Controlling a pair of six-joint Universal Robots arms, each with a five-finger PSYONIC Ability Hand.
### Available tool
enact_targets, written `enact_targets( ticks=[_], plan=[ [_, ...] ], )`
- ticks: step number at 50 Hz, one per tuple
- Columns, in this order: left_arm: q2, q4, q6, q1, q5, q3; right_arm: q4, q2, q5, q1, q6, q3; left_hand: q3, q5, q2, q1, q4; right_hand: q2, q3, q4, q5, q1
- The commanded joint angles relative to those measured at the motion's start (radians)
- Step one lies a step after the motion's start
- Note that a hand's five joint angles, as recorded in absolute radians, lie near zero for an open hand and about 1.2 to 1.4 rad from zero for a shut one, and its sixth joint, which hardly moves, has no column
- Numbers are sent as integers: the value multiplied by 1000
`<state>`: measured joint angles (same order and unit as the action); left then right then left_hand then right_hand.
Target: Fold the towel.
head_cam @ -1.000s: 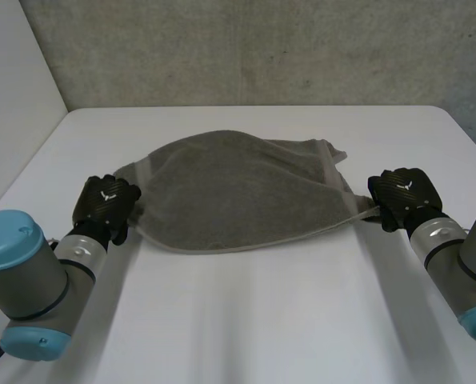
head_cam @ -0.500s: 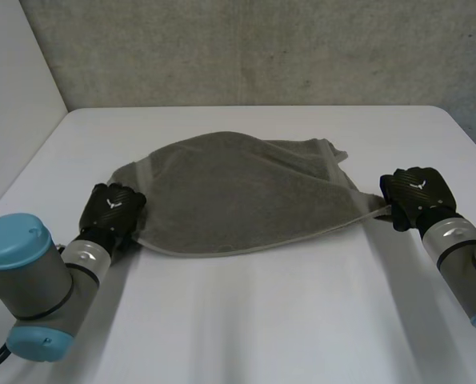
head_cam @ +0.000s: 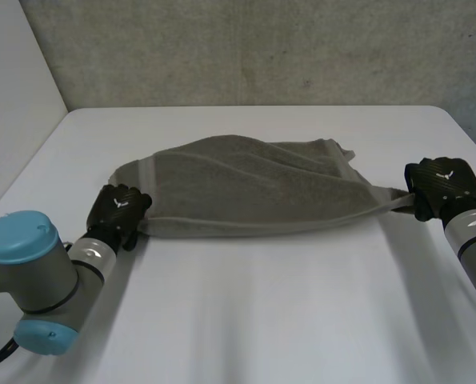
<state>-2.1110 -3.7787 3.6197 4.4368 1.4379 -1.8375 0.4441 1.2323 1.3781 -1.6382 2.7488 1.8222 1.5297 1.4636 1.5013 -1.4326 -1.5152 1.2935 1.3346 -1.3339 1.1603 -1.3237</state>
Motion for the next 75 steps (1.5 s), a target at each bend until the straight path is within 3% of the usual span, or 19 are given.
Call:
enact_targets(
  ticks=[1, 5, 11, 14, 20, 22, 26, 36, 38, 40, 44, 47, 50, 51, 53, 56, 62, 66, 75],
  plan=[
    [102, 10, 11, 3, 13, -12, -27, 99, -2, 1, 9, -27, -133, -242, -105, 36, 119, 103, 62, -62, 61, -73],
    [291, 26, -1, 13, 13, -17, -94, 188, -8, -5, 3, -76, -133, -242, -105, 36, 119, 103, 62, -62, 61, -73],
    [503, 106, -1, 15, 13, 7, -391, 352, -69, -3, -3, -280, -133, -242, -105, 36, 119, 103, 62, -62, 61, -73],
    [653, 218, -1, 13, 9, 102, -541, 415, -111, 6, -24, -411, -133, -242, -105, 36, 119, 103, 62, -62, 61, -73],
    [692, 396, 0, 12, -4, 244, -752, 423, -137, 15, -165, -627, -133, -242, -105, 36, 119, 103, 62, -62, 61, -73],
    [680, 517, 2, 16, -17, 326, -783, 412, -132, 14, -201, -659, -133, -242, -105, 36, 119, 103, 62, -62, 61, -73],
    [597, 599, 5, 15, -47, 373, -817, 308, -107, -12, -277, -689, -133, -242, -105, 36, 119, 103, 62, -62, 61, -73],
    [227, 643, 20, 15, -68, 517, -799, -17, 36, -138, -443, -719, -133, -242, -105, 36, 119, 103, 62, -62, 61, -73],
    [105, 663, 49, 13, -60, 617, -785, -73, 50, -149, -463, -748, -133, -242, -105, 36, 119, 103, 62, -62, 61, -73],
    [59, 677, 71, 12, -59, 679, -725, -187, 67, -184, -477, -834, -133, -242, -105, 36, 119, 103, 62, -62, 61, -73],
    [-1, 683, 91, 4, -42, 875, -627, -252, 93, -209, -474, -937, -133, -242, -105, 36, 119, 103, 62, -62, 61, -73],
    [2, 665, 76, -4, -34, 936, -447, -254, 127, -218, -456, -997, -133, -242, -105, 36, 119, 103, 62, -62, 61, -73],
    [28, 557, 8, -19, -5, 1040, -174, -208, 136, -229, -416, -971, -133, -242, -105, 36, 119, 103, 62, -62, 61, -73],
    [58, 491, -48, -28, 15, 1057, -173, -208, 136, -229, -416, -971, -133, -242, -105, 36, 119, 103, 62, -62, 61, -73],
    [95, 422, -105, -28, 30, 1052, 76, -76, 134, -241, -371, -872, -133, -242, -105, 36, 119, 103, 62, -62, 61, -73],
    [146, 320, -206, -19, 50, 1023, 178, 10, 131, -233, -357, -792, -133, -242, -105, 36, 119, 103, 62, -62, 61, -73],
    [158, 277, -259, -17, 38, 849, 81, -22, 116, -226, -357, -758, -133, -242, -105, 36, 119, 103, 62, -62, 61, -73],
    [148, 277, -248, -5, 36, 742, -72, -79, 53, -227, -360, -701, -133, -242, -105, 36, 119, 103, 62, -62, 61, -73],
    [65, 197, -181, 42, -68, 401, -163, -164, -20, -224, -362, -477, -133, -242, -105, 36, 119, 103, 62, -62, 61, -73]
  ],
)
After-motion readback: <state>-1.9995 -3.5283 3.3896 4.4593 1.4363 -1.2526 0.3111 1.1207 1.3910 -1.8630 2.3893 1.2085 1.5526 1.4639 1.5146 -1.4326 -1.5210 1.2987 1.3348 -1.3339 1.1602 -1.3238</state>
